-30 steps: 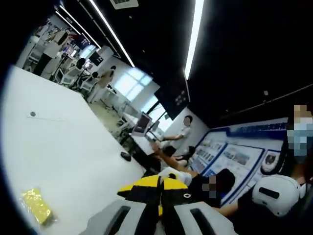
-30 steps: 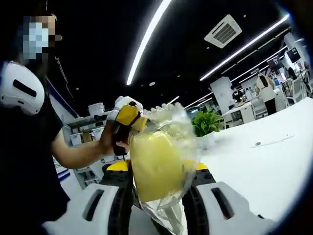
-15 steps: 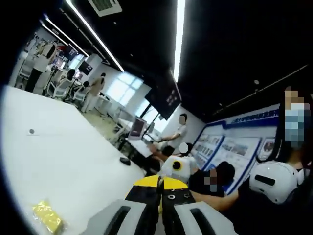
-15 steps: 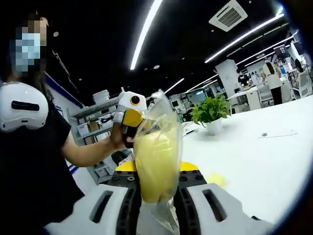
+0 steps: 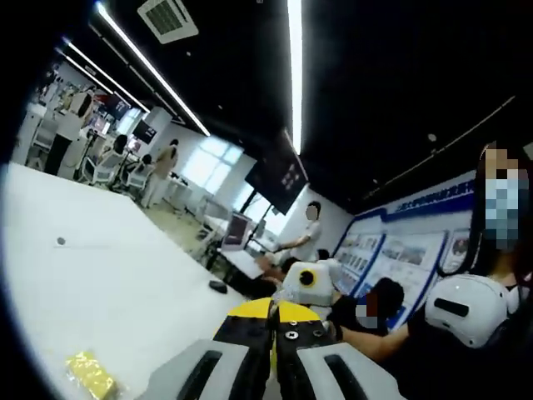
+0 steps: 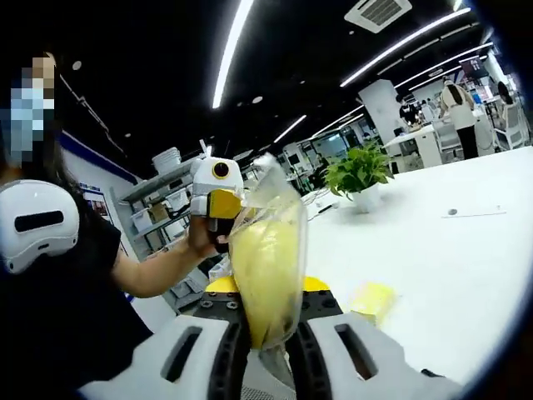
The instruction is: Compare the silicone blocks by pressing each to a similar depth, holding the contact briefly, and releasing to observe deformation and rebound differences across the visible hardness samples.
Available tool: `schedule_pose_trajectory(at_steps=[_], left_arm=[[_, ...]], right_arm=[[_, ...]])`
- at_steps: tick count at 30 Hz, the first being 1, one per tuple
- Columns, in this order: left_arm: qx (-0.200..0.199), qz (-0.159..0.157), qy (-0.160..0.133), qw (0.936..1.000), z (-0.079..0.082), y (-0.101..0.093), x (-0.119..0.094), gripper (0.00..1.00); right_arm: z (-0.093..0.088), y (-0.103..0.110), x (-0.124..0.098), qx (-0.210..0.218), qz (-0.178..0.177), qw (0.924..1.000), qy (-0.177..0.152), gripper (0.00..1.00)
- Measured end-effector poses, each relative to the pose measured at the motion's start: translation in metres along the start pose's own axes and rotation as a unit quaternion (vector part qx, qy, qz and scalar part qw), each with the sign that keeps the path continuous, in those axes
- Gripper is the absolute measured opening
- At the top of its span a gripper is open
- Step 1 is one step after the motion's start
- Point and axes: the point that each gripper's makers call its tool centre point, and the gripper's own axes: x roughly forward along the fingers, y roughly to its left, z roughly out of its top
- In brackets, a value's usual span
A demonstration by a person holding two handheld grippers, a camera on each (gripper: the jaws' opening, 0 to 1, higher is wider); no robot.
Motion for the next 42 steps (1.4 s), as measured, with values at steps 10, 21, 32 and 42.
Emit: schedule_pose_trajectory(at_steps=[10,21,32,42], left_arm=[[0.048,0.039,0.003,0.9981,-0.002,0.0,-0.01,0.0],[0.037,0.056,-0.004,0.9977,-0.008,0.004,-0.025,0.0],[0.035,0.092,-0.01,0.9951,-0.015,0.01,-0.042,0.0],[0.022,0.092,-0.021,0.9953,-0.021,0.004,-0.034,0.0]], right_arm=[[-0.005,0.006,0.007,0.001,0.013,0.9997,0.019,0.07],[-0.015,0.011,0.018,0.007,0.035,0.9987,0.037,0.08],[-0.027,0.016,0.031,0.025,0.05,0.9975,0.042,0.09],[-0.032,0.021,0.022,0.019,0.046,0.9973,0.053,0.1]])
